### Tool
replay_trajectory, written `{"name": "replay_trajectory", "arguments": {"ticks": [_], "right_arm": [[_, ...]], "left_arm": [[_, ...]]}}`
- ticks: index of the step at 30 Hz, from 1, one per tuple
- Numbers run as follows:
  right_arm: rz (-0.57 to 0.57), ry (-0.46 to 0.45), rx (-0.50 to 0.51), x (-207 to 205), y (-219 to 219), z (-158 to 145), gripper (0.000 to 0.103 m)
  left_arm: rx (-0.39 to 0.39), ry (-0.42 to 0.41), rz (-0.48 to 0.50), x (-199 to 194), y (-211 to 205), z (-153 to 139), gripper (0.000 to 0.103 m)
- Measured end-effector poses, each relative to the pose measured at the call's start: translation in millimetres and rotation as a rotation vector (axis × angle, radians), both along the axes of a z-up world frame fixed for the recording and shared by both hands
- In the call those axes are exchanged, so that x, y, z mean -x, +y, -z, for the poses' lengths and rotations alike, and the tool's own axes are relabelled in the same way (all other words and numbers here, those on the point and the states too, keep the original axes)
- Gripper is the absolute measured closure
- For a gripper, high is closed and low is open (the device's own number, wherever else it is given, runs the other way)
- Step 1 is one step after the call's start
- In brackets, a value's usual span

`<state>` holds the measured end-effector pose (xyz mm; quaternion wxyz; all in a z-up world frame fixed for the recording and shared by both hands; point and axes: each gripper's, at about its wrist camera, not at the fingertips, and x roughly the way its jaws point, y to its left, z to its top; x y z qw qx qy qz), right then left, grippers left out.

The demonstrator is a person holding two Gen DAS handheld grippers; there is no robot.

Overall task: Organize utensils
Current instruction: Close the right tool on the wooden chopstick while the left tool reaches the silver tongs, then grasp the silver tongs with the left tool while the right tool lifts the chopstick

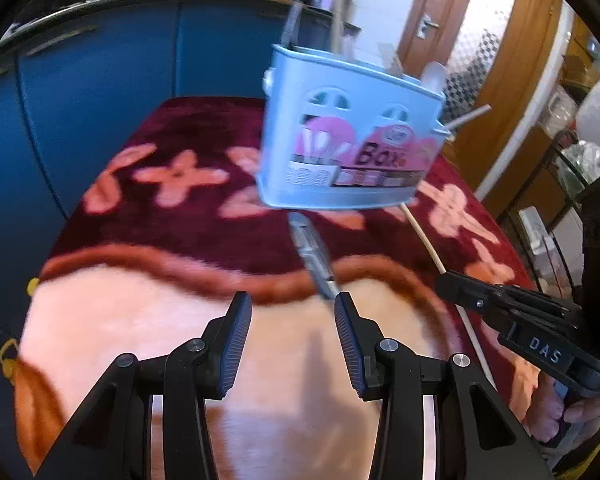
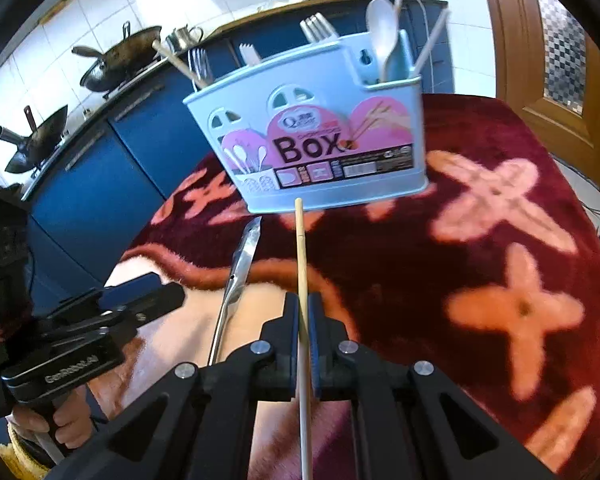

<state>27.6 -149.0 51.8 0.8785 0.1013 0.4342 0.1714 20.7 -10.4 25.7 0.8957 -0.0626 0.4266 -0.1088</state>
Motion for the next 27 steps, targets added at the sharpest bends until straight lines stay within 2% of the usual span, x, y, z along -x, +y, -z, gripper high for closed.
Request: {"name": "replay_trajectory", "arguments": {"ticks": [8, 14, 20, 22, 24, 27], "right_arm": [[0.031, -0.03, -0.057, 9.9, -18.8, -3.4, 0.097], [0.046, -0.047, -0.084, 13.8, -30.2, -4.4, 0.097], [0.049, -0.064, -0.099, 16.5, -36.9, -5.6, 0.097], [0.05, -0.066, -0.107, 16.5, -38.1, -5.1, 0.097], [0.052, -0.066, -0.113, 16.4, -39.0, -4.8, 0.097], [0.057, -0.068, -0.117, 17.5, -40.7, -5.1, 0.097]], "left_arm": [[0.013, 0.098, 0.059, -19.1, -27.0, 12.6, 0.06], [0.016, 0.186, 0.058, -41.8, -31.6, 26.5, 0.063], [-0.008, 0.217, 0.073, -54.7, -36.3, 30.3, 0.063], [-0.019, 0.219, 0.074, -58.1, -36.2, 30.0, 0.067], [-0.039, 0.213, 0.073, -59.6, -35.2, 29.8, 0.079], [-0.015, 0.21, 0.071, -59.0, -30.2, 29.3, 0.084]]}}
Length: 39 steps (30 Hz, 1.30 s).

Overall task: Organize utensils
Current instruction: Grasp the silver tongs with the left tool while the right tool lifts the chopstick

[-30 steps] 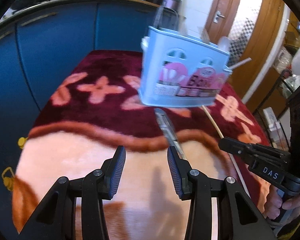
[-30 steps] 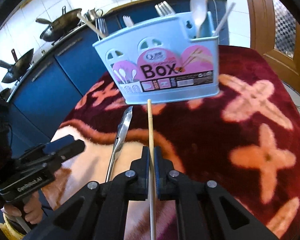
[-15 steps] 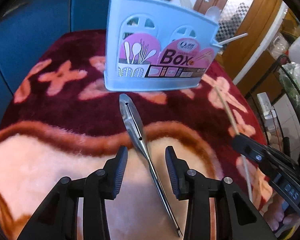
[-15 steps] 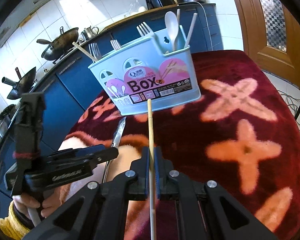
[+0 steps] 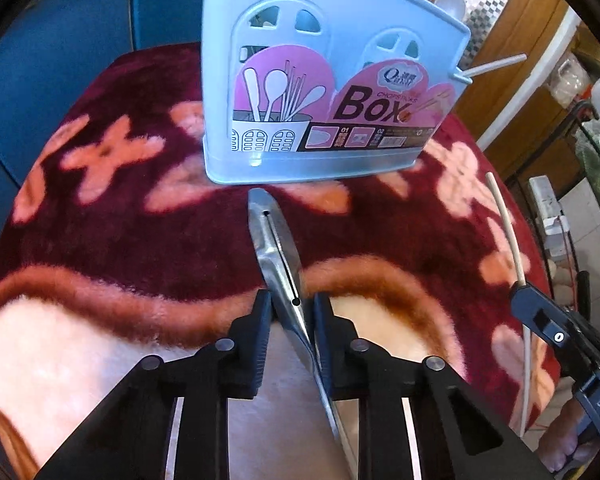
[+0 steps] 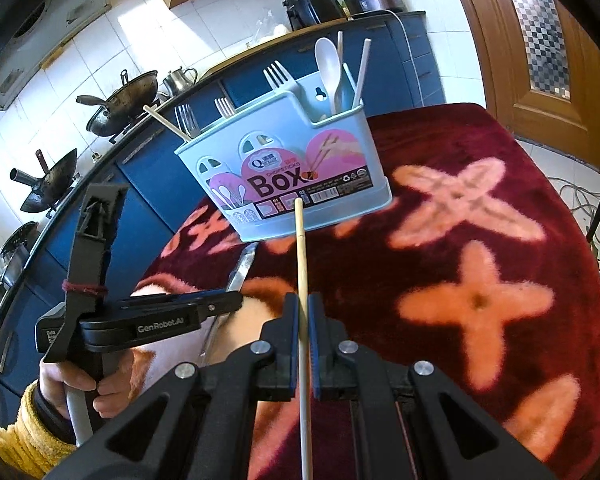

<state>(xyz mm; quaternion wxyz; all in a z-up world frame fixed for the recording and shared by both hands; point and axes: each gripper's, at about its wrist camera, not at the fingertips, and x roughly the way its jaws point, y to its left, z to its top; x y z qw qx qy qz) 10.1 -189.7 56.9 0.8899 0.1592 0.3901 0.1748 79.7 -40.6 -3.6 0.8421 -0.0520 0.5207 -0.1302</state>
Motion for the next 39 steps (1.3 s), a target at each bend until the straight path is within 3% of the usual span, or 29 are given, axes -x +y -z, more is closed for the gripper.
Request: {"name": "replay_trajectory", "arguments": {"ticks": [9, 17, 27, 39], "right_arm": [[0.01, -0.035, -0.004, 3.7, -1.5, -8.6, 0.097], [0.032, -0.098, -0.018, 7.2, -0.9, -24.4, 0.097], [0.063, -0.207, -0.028, -1.7, -5.2, -57.0, 0.097], [0.075, -0.288, -0.02, -28.2, -7.8, -81.8, 0.097]], "left_arm": [[0.132, -0.061, -0.004, 24.5, 11.3, -14.7, 0.085], [0.22, -0.221, 0.037, 54.7, 6.6, -55.8, 0.086], [0.238, -0.411, 0.057, 59.1, -2.7, -106.0, 0.086], [0.215, -0.592, 0.0, 9.4, -8.4, -154.7, 0.086]]}}
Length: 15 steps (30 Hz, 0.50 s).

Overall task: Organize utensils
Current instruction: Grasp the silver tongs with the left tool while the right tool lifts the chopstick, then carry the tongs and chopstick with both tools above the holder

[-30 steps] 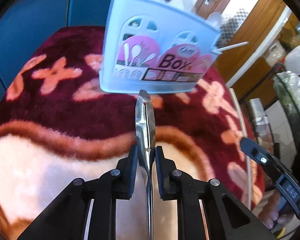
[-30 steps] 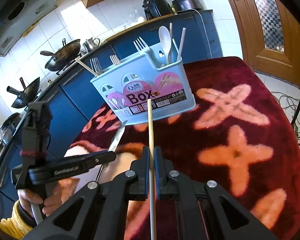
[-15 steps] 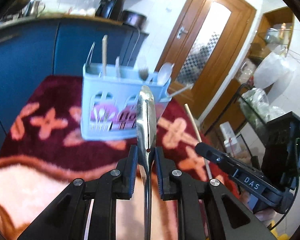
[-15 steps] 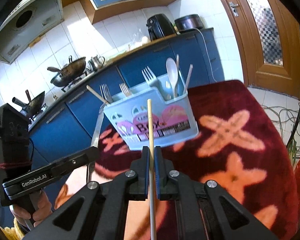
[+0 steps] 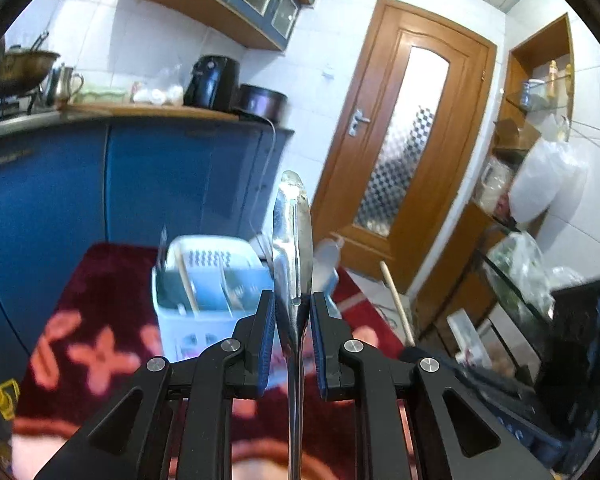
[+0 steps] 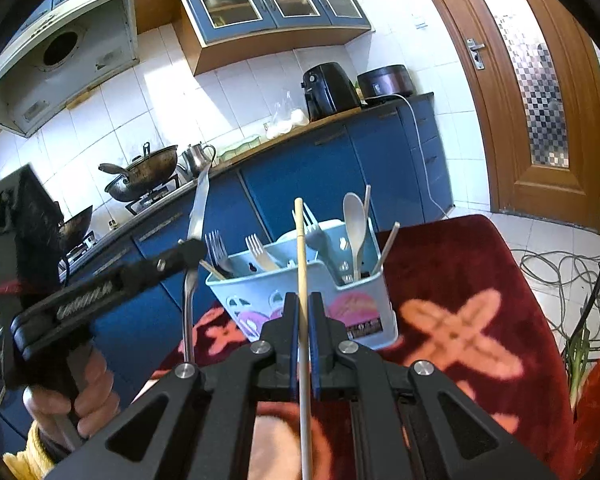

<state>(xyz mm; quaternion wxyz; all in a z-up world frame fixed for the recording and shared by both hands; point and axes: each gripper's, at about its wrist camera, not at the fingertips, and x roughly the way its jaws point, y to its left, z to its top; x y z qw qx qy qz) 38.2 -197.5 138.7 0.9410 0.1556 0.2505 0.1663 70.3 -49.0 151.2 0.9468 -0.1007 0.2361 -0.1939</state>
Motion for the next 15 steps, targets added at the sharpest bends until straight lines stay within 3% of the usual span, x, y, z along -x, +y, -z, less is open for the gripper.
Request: {"name": "replay_trajectory", "arguments": {"ticks": [15], "right_arm": [[0.022, -0.005, 0.002, -21.7, -12.9, 10.9, 0.097]], "left_arm": [[-0.046, -0.23, -0.222, -62.7, 3.6, -36.9, 0.086]]}}
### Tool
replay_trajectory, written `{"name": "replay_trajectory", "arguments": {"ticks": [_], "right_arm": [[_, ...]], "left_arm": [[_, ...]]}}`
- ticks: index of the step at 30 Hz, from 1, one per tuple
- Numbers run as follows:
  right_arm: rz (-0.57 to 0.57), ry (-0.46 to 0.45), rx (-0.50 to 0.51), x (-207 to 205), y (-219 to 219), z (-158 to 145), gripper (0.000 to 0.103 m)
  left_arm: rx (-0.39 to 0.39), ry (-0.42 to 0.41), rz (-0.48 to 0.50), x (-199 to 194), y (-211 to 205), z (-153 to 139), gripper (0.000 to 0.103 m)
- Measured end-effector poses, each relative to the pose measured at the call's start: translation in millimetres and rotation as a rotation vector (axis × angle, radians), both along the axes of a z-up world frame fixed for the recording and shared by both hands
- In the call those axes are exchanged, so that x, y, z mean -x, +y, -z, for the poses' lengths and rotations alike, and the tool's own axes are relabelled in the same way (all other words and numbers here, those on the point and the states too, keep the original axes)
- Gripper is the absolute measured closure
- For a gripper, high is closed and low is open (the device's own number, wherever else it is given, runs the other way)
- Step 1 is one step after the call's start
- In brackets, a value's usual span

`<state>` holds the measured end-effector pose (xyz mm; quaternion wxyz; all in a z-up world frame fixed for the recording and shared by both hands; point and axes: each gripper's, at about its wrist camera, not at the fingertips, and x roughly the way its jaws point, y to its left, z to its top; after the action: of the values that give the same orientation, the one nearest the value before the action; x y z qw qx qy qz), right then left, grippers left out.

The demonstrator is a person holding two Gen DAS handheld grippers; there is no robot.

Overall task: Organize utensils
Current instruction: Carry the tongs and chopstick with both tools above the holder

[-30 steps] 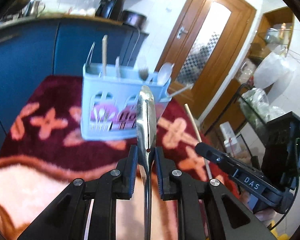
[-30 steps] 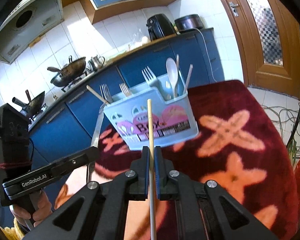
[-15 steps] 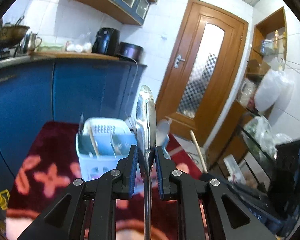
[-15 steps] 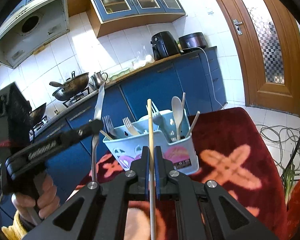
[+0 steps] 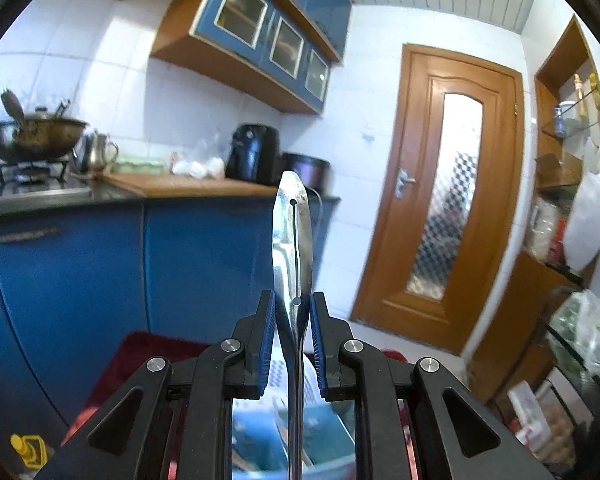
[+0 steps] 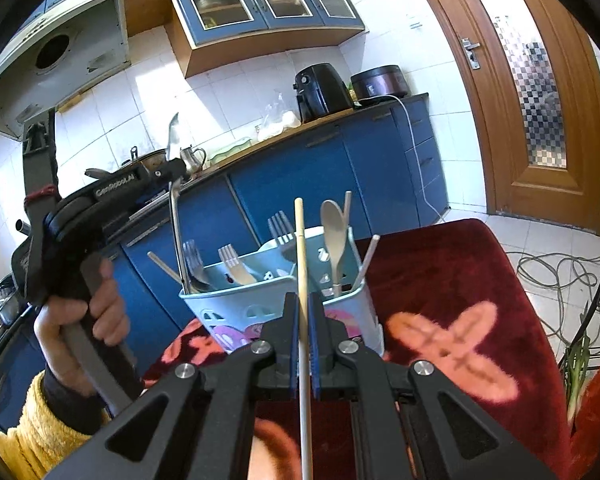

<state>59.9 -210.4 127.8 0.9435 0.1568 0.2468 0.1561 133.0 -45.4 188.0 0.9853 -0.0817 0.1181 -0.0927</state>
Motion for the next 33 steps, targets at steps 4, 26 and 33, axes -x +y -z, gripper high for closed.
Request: {"name": "replay_trajectory", "arguments": {"ticks": [4, 26, 33], "right_arm": [[0.005, 0.001, -0.005, -6.2, -4.7, 3.7, 0.097], [0.038, -0.163, -0.038, -84.1, 2.3, -22.9, 0.096], [0.093, -0.218, 0.05, -109.9, 17.5, -21.3, 0.096]], "left_arm": [[-0.017, -0.033, -0.038, -9.5, -0.3, 5.7, 0.086], [0.003, -0.009, -0.028, -26.4, 3.8, 49.8, 0.085], [0.015, -0.005, -0.015, -24.5, 6.7, 58.0, 0.085]]}}
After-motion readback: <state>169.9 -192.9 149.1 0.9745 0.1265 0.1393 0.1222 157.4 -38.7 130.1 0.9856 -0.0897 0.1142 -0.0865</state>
